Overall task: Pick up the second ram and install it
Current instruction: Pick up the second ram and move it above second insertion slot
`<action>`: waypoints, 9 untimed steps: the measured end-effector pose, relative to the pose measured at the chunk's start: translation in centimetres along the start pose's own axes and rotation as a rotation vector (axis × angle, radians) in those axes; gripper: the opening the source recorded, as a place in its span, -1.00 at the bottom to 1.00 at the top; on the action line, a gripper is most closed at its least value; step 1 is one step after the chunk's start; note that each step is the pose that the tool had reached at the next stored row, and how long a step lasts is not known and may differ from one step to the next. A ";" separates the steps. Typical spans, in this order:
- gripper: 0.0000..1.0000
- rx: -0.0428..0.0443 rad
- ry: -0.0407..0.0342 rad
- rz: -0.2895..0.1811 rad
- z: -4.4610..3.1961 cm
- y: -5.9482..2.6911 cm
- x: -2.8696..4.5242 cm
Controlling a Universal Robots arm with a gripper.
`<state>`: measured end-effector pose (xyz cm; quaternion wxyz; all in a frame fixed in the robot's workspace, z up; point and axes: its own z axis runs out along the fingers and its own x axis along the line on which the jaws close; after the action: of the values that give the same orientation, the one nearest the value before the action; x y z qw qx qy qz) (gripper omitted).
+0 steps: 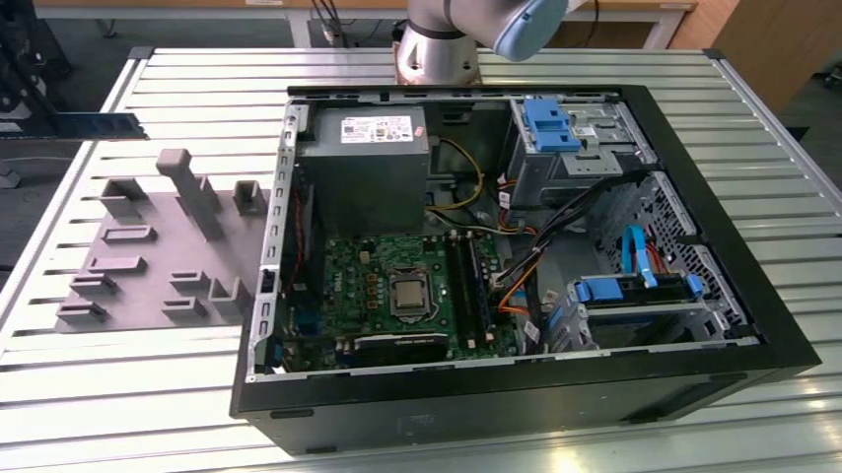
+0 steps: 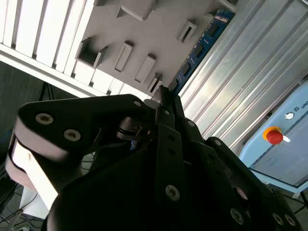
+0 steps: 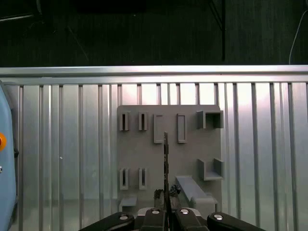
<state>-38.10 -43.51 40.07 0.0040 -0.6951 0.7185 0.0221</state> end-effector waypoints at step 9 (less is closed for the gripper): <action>-0.72 0.0000 0.0000 0.000 0.04 -1.56 -0.05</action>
<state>-36.55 -43.51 40.00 0.0041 -0.6952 0.7185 0.0222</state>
